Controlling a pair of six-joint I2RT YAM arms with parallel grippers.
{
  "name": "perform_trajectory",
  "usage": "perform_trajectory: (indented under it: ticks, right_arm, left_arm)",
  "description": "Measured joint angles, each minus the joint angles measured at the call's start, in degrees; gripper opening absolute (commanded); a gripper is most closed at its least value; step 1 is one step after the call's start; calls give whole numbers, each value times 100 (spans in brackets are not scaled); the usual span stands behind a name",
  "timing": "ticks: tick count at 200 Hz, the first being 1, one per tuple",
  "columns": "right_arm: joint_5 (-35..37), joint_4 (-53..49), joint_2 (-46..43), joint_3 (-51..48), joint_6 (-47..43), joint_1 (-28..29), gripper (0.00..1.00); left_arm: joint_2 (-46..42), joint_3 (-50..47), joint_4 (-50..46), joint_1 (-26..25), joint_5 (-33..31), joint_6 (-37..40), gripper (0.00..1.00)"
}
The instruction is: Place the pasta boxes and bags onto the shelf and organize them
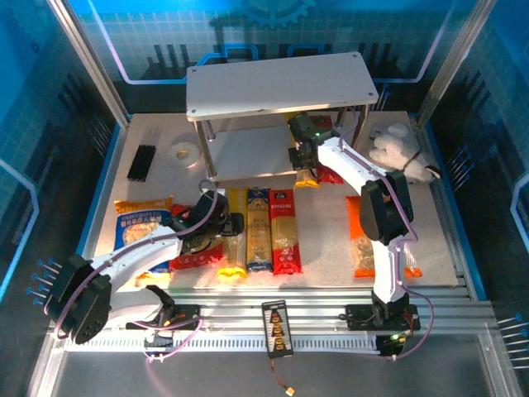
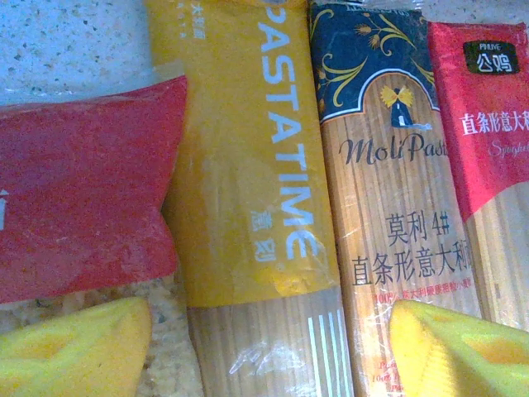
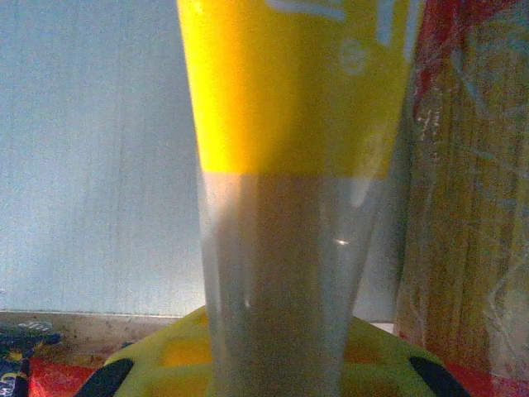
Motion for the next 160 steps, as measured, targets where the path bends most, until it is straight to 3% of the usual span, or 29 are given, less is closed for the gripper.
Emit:
perform_trajectory:
  ticks: [13,42,98,136,160]
  right_arm:
    - [-4,15,2,0,24,-35,0]
    - [-15,15,28,48,52,-85,26]
    - [-44,162,144,76,81,-177,38]
    - [-46,293,186,197,63,-190,61]
    - [-98,337,192,254,111,-216,70]
  left_arm:
    - [0,7,-17,0,0,2,77]
    - [0,48,-94,0,0,24,77]
    - [0,120,-149,4,0,28,77]
    - [0,120,-170,4,0,37,77]
    - [-61,120,-192,4,2,37,77]
